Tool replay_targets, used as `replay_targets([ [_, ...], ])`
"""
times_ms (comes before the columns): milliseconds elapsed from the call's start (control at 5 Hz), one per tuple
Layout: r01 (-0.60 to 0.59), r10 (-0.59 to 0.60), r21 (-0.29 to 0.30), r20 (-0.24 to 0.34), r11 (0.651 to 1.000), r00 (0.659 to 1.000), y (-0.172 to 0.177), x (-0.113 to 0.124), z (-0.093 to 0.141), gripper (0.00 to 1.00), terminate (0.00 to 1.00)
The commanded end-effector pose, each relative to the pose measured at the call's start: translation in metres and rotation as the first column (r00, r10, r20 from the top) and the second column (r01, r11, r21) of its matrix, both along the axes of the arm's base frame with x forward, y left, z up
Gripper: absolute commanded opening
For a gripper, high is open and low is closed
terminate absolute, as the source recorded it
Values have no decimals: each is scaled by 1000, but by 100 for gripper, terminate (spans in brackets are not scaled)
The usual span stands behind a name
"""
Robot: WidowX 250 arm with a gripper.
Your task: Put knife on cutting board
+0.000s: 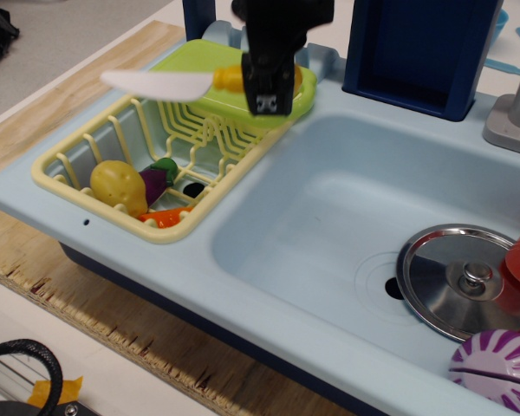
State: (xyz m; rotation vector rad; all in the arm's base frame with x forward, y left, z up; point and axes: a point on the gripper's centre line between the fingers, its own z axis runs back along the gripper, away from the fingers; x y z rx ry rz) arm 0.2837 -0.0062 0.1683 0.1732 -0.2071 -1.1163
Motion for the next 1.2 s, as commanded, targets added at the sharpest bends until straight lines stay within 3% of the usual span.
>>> replay_targets([
  [0, 74, -75, 19, 9, 997, 997, 8, 34, 15, 0, 0],
  [200, 90, -90, 23, 20, 996, 996, 14, 44, 16, 0, 0],
  [400, 107, -107, 4, 15, 994, 994, 20, 44, 9, 100, 0],
  [800, 114, -114, -24, 11, 993, 993, 21, 39, 4, 100, 0],
  [1000, 114, -114, -24, 11, 993, 993, 21, 39, 4, 100, 100],
])
